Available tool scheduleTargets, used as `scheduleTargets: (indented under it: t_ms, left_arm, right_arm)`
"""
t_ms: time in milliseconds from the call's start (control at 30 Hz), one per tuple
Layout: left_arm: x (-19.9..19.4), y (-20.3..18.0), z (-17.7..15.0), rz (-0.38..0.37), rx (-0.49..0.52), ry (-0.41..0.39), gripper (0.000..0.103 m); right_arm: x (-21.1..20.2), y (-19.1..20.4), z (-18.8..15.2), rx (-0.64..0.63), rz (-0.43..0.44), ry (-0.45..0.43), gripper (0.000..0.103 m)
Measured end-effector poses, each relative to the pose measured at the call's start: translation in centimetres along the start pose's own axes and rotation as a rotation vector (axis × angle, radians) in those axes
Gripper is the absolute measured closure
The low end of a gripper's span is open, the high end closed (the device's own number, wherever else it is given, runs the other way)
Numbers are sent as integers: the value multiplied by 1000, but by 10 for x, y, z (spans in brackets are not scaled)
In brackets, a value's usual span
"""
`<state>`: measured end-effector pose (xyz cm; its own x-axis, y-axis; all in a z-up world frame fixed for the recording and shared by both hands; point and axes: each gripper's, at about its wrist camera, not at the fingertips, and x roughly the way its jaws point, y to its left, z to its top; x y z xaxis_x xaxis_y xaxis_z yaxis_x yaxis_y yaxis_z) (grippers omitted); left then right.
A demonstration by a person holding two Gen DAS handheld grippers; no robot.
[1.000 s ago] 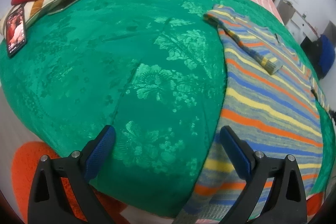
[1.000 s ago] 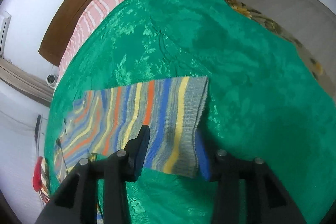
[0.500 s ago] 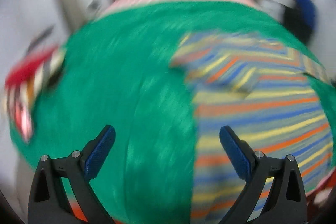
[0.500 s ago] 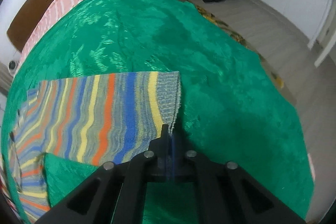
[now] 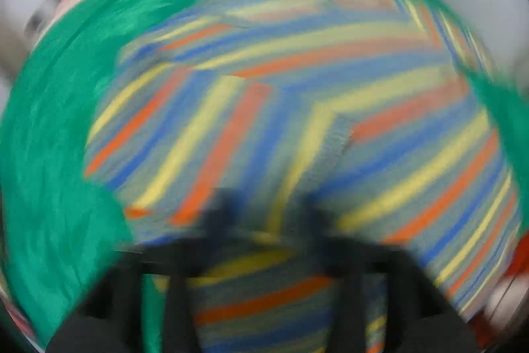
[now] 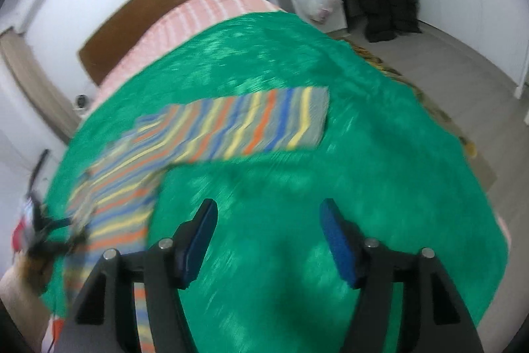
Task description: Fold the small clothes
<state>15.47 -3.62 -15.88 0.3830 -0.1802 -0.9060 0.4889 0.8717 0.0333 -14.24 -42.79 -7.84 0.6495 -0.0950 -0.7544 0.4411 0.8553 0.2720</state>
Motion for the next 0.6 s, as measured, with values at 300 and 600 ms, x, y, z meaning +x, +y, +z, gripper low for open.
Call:
scheduleTargets:
  t_ms: [300,600]
  left_arm:
    - [-74,204,-21,273,-630,-216,100]
    - [-36,287,-79,400,-829,-100,103]
  right_arm:
    - [9,19,-67,-22,17,7,35]
    - [33,43,-80,-76,24,50,35]
